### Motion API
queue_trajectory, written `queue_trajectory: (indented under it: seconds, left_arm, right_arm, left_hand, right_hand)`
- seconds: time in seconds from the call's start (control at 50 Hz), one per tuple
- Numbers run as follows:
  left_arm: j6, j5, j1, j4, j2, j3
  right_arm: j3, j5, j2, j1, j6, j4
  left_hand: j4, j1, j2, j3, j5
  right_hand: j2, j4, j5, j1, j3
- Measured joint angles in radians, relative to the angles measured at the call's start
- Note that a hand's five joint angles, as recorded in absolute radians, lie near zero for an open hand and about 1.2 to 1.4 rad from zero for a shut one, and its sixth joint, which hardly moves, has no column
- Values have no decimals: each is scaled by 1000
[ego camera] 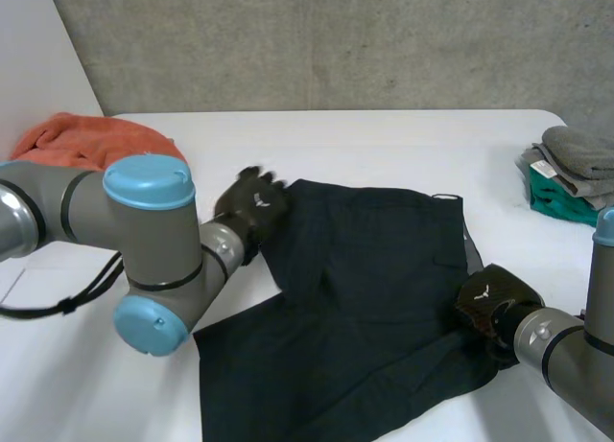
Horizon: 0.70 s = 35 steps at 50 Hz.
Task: Fold the laundry.
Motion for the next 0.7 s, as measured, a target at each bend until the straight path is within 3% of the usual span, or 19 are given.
queue_trajectory:
  seconds: [0.06,0.12,0.22,0.38,0.42,0.48,0.5,0.54,0.62,0.7]
  left_arm:
    - [-10,148,3,38,-17,41]
    - [-12,239,4,59,-61,95]
    - [2,310,1,59,-173,195]
    - [68,307,2,44,-283,269]
    - [80,303,4,44,-297,278]
    - [90,296,6,45,-311,287]
    - [93,293,7,45,-316,291]
    - [94,287,7,46,-318,293]
    - [92,216,1,49,-306,284]
    - [90,86,-5,52,-252,247]
  right_arm:
    - [2,0,1,-2,0,-7]
    - [7,0,2,-5,1,-18]
    - [14,0,4,-10,1,-34]
    - [12,1,12,-11,-1,-42]
    - [11,1,18,-11,-1,-42]
    - [10,1,28,-11,-1,-43]
    - [10,1,34,-11,-1,-44]
    - [10,1,38,-11,-1,-44]
    - [10,2,43,-11,-1,-45]
    - [10,1,43,-9,-1,-45]
  left_hand:
    - [-13,4,-10,-19,-17]
    - [-10,19,-7,-16,-9]
    - [56,98,51,43,63]
    - [254,310,245,241,257]
    - [457,523,462,455,447]
    - [575,639,581,573,561]
    - [754,798,748,738,733]
    - [855,878,853,840,829]
    - [906,888,895,883,862]
    - [906,888,895,883,862]
  right_hand:
    - [0,0,0,0,0]
    - [0,0,0,0,0]
    - [0,0,0,0,0]
    - [0,0,0,0,0]
    - [0,0,0,0,0]
    - [0,0,2,0,0]
    - [0,0,2,0,0]
    - [0,0,3,0,0]
    - [0,0,4,0,0]
    - [0,0,6,0,0]
